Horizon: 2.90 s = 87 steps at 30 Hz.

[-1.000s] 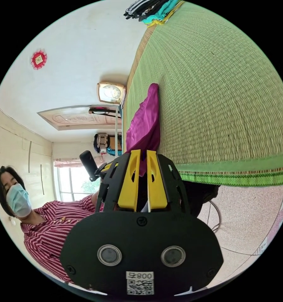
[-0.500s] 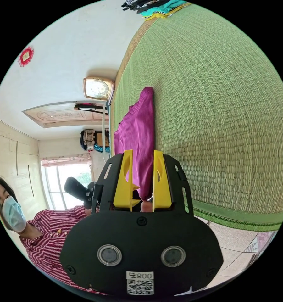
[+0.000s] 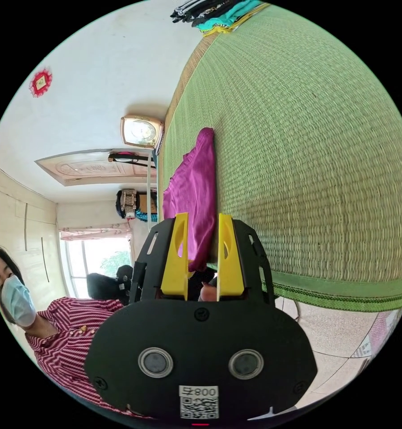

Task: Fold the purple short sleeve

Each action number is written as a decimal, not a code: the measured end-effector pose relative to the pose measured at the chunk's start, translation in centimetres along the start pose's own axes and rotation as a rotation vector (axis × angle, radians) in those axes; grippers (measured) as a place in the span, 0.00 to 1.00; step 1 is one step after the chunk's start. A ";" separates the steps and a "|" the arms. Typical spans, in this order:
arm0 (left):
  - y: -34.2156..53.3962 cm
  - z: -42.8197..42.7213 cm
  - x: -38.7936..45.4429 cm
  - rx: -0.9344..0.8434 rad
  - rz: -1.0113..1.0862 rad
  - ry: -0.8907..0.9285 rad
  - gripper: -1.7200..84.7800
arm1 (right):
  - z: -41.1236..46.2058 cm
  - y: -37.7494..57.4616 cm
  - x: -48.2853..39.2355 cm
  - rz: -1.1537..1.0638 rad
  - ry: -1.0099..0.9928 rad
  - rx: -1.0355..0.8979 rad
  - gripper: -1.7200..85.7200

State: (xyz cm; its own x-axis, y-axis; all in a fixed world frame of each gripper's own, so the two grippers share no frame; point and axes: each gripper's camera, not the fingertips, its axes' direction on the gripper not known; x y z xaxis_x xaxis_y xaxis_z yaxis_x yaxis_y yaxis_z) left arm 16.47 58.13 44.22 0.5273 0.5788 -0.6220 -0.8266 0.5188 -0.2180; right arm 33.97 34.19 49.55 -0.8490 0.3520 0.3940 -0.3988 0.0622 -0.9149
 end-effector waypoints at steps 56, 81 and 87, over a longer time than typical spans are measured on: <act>13.4 -21.5 -15.1 0.331 -0.224 0.331 0.04 | 2.7 -8.4 -4.2 -0.067 0.015 0.050 0.05; 47.6 -35.4 -38.3 0.510 -0.976 0.505 0.04 | 30.7 -7.0 -16.3 -0.238 0.165 -0.118 0.05; 52.3 -36.4 -41.5 0.501 -1.073 0.566 0.04 | 36.4 -7.6 -15.5 -0.230 0.236 -0.170 0.05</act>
State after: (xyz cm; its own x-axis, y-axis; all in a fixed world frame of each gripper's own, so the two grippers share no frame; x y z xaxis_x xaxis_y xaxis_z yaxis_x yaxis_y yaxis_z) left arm -55.87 38.31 31.24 0.6160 -0.5445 -0.5692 0.1770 0.7998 -0.5736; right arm 37.58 -5.70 53.59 -0.6324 0.5152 0.5785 -0.4900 0.3124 -0.8138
